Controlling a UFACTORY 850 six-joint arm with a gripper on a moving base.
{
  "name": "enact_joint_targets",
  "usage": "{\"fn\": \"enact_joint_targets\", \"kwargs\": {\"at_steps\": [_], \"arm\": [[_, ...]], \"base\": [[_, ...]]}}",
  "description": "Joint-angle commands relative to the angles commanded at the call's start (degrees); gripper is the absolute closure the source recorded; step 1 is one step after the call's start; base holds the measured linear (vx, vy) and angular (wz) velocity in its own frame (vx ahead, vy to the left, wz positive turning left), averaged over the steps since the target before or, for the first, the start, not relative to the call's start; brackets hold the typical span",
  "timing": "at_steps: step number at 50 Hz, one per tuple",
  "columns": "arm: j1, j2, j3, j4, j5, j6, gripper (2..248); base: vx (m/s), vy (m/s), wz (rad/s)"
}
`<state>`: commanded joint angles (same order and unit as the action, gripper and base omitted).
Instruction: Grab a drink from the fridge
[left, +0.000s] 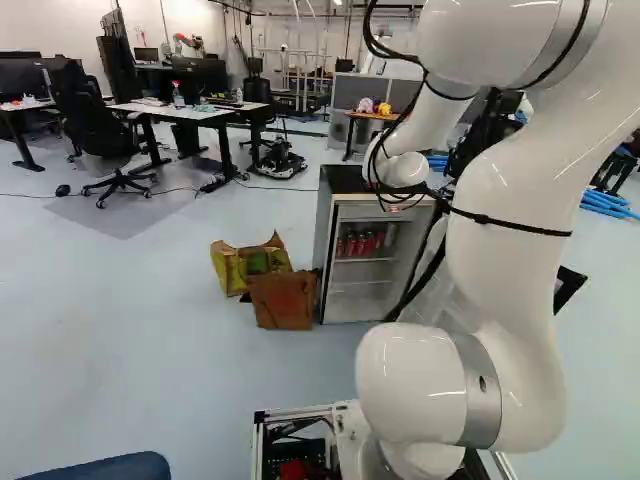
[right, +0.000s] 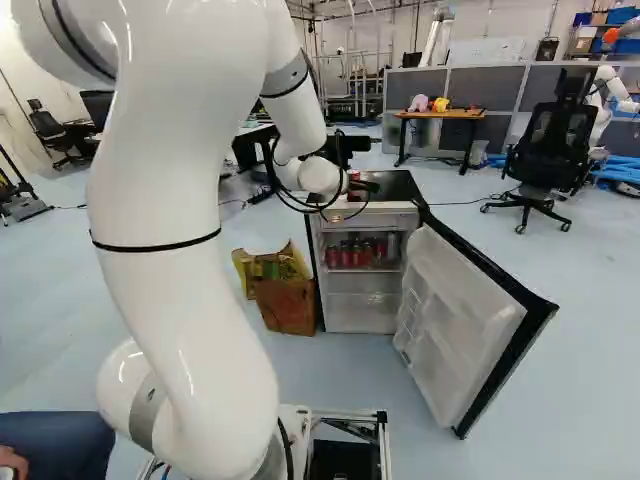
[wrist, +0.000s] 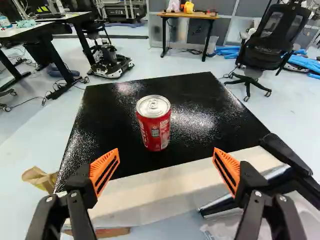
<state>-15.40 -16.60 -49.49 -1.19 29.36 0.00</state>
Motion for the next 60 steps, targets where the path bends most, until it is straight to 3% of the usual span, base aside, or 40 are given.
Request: {"fn": "enact_joint_targets", "kwargs": {"at_steps": [31, 60], "arm": [[-4.6, 8.1, 5.3, 0.1, -0.3, 0.0, 3], [-10.1, 12.1, 5.6, 1.8, -6.7, 0.0, 3]], "base": [[0.0, 0.0, 0.0], [0.0, 0.0, 0.0]]}}
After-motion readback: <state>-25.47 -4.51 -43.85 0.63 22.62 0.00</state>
